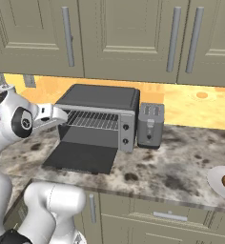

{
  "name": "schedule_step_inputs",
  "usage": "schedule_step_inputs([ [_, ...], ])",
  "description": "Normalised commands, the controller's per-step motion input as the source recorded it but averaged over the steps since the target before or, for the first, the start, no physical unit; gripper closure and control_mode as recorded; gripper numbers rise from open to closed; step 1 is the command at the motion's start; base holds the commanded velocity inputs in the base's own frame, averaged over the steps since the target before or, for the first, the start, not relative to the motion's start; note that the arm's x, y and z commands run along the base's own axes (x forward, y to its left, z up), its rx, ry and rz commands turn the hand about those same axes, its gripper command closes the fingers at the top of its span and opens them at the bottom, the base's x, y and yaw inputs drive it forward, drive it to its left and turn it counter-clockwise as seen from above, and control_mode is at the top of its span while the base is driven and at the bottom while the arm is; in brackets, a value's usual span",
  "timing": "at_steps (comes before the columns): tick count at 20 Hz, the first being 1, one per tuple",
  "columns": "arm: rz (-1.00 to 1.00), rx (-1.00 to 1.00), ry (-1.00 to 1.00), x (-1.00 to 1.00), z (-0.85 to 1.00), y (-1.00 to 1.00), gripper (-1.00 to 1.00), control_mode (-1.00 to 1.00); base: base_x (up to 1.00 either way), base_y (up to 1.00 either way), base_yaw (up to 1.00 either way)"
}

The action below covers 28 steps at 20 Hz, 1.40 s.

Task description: Pick up the bagel from the plate, place it on the toaster oven rack, close the door, and set the timer.

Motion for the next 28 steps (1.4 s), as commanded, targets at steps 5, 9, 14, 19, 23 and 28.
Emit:
schedule_step_inputs([
  [5,0.0,-0.19,0.0,0.3,-0.19,0.0,-1.0,-1.0,0.0,0.0,0.0],
  [9,0.0,-0.11,0.0,0.33,-0.19,0.0,-1.0,-1.0,0.0,0.0,0.0],
  [14,0.0,-0.01,0.0,0.33,-0.28,0.0,-1.0,-1.0,0.0,0.0,0.0],
  [19,0.0,0.0,0.0,0.31,-0.2,0.0,-1.0,-1.0,0.0,0.0,0.0],
  [23,0.0,-0.04,0.0,0.33,-0.19,0.0,-1.0,-1.0,0.0,0.0,0.0],
  [28,0.0,-0.11,0.0,0.36,-0.22,0.0,-1.0,-1.0,0.0,0.0,0.0],
])
